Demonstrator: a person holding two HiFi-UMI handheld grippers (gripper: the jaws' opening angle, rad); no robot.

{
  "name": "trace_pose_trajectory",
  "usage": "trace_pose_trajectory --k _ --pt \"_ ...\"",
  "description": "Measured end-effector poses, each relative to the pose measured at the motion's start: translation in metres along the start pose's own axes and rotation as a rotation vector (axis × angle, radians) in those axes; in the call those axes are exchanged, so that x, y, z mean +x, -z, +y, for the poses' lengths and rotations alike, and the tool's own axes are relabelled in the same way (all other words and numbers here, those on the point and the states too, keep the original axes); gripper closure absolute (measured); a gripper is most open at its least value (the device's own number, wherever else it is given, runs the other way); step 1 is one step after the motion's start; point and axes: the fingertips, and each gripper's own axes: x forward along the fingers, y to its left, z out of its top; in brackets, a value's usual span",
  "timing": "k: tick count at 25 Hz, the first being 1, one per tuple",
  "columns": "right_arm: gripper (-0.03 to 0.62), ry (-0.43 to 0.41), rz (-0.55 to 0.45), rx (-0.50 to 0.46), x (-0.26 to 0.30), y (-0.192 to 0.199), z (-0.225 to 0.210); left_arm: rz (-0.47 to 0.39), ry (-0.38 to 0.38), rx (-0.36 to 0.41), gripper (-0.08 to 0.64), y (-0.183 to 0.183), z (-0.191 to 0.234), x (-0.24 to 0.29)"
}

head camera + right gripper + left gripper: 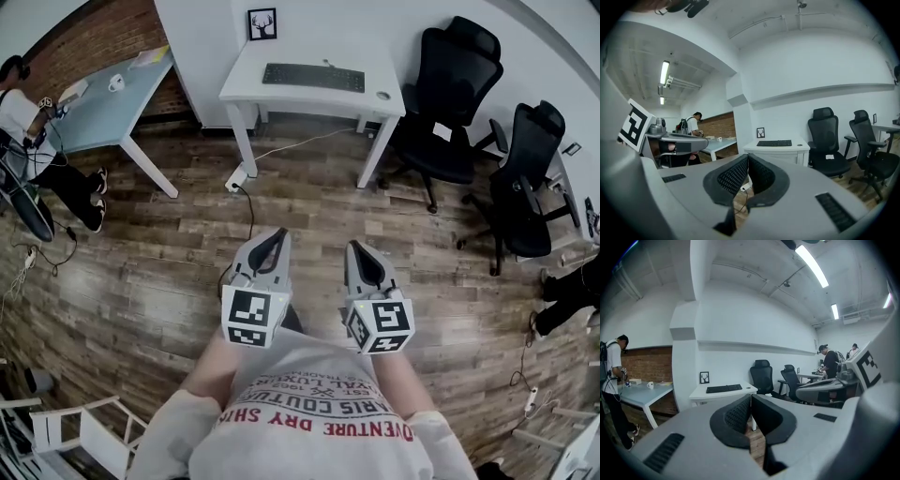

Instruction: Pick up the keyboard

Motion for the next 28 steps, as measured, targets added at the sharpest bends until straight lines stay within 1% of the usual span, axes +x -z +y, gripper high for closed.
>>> trace_pose_trajectory --k 4,8,12,15,21,25,28 --pt "0.566 0.019 0.029 0.012 0.030 0.009 -0.009 0.009 0.008 0.001 0.534 0.006 0.021 0.024" --pt "0.566 0.059 0.061 0.035 0.074 0.011 -0.022 0.006 0.037 -0.005 0.534 0.005 0.050 0.060" --pt "0.566 0.097 0.088 0.047 0.123 0.007 -0.036 0.008 0.050 -0.037 0.534 0.000 0.090 0.106" --pt "0.566 0.134 0.104 0.059 0.165 -0.002 -0.049 0.017 0.074 -0.050 0.534 -0.006 0.122 0.144" --pt "0.566 0.206 0.110 0.076 0.257 -0.024 -0.069 0.025 0.122 -0.021 0.534 -0.022 0.188 0.217" --pt "0.566 0.225 0.119 0.080 0.309 -0.028 -0.074 0.036 0.121 -0.035 0.534 -0.021 0.234 0.252" --pt "0.566 0.238 0.140 0.091 0.336 -0.027 -0.078 0.057 0.119 -0.054 0.534 -0.017 0.256 0.270"
